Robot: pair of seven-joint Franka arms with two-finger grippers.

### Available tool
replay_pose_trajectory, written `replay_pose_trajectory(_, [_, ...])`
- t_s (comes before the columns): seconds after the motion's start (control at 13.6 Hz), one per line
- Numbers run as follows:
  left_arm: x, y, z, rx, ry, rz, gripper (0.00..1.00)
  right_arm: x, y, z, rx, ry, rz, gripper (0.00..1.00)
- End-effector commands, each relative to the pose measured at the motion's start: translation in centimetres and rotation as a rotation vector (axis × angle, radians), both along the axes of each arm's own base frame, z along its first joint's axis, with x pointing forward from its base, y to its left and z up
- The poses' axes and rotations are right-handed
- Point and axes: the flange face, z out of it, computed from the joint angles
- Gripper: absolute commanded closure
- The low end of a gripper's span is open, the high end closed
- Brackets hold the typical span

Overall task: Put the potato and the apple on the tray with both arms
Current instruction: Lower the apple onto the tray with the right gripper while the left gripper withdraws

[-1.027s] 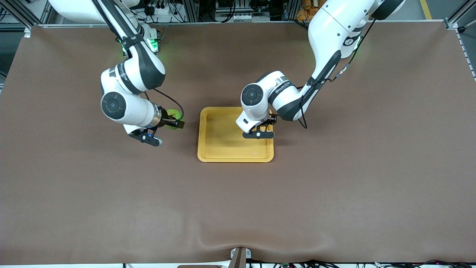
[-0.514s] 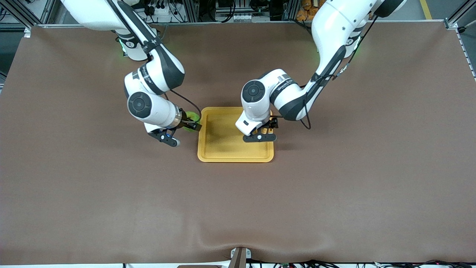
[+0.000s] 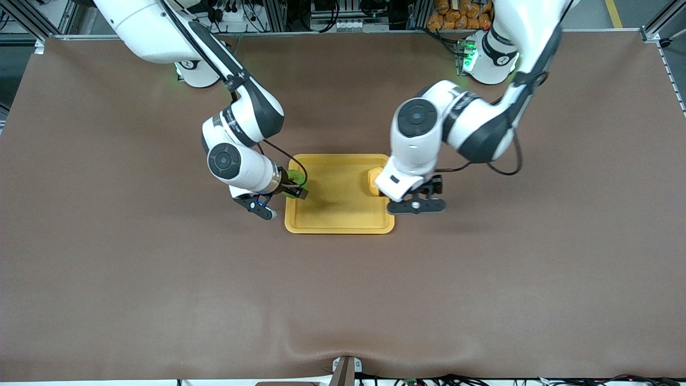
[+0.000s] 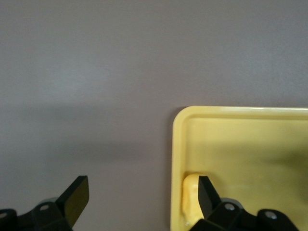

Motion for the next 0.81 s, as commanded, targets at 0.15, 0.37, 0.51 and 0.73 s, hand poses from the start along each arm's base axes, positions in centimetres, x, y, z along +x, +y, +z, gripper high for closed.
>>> replay_pose_trajectory(0.15, [0.9,7.2,7.6,-0.074,0.042,-0.019,0.00,0.3,2.8,-2.3,-0.039,-0.001,-0.039,1.00])
replay_pose_trajectory(0.37, [-0.2,10.3,10.9,-0.023,0.078,0.001,0.00,-0.1,4.1,-3.8,-0.072,0.001,-0.046,1.00])
replay_pose_trajectory(0.51, [-1.1,11.9,12.8,0.004,0.096,0.013,0.00,-0.2,4.2,-4.6,-0.101,-0.012,-0.048,1.00])
replay_pose_trajectory(0.73, [-1.8,14.7,15.4,0.014,0.105,0.061,0.00,-0.3,4.3,-5.3,-0.102,-0.012,-0.052,0.85])
